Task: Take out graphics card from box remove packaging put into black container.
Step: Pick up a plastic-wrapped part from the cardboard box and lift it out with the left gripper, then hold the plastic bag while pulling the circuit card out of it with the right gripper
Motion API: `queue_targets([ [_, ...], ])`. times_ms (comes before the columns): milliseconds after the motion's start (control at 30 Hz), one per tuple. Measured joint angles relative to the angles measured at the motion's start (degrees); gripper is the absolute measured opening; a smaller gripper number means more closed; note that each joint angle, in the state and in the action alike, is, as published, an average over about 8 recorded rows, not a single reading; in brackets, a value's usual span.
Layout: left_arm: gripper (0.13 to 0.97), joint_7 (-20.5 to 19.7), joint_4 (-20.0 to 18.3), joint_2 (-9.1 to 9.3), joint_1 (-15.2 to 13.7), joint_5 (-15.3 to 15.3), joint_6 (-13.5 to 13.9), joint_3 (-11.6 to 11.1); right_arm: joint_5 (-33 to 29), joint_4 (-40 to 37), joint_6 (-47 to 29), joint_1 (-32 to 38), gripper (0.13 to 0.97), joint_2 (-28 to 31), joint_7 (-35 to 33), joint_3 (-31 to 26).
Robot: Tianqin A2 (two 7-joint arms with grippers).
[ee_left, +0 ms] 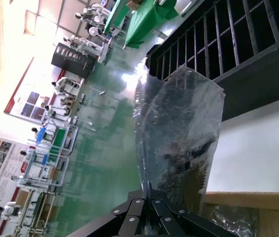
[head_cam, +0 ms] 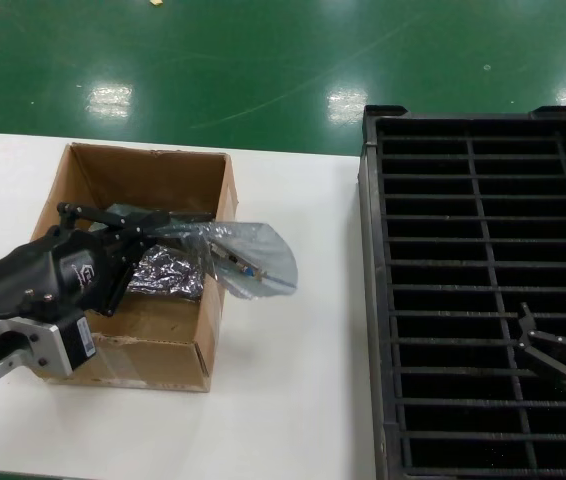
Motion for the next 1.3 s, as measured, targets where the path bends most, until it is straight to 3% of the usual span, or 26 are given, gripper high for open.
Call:
queue_targets([
  [600,0.14,-0.4,-0.2,0.13,0.1,0.4,-0.1,0.1,2.0,-3.5,-7.6,6.4,0.953,-1.7,-2.2,0.8],
  [733,0.14,-0.4,-0.2,0.13,0.1,0.4,-0.1,0.1,3.0,-2.5,-5.4,8.6,0.929,1.1,0.1,-4.4],
  [900,0.14,-0.4,-0.2,0.13,0.1,0.4,-0.1,0.1,6.5,-0.6,-0.3,12.0,0.917,6.8,1.4,-15.1],
  [1100,0.14,-0.4,-0.2,0.13,0.1,0.4,-0.1,0.1,12.7,0.4,5.6,17.3,0.846,12.1,-2.0,-28.3],
  [1300,0.14,-0.4,-0.2,0.13,0.1,0.4,-0.1,0.1,17.1,0.0,8.4,22.4,0.759,13.6,-5.8,-37.4],
])
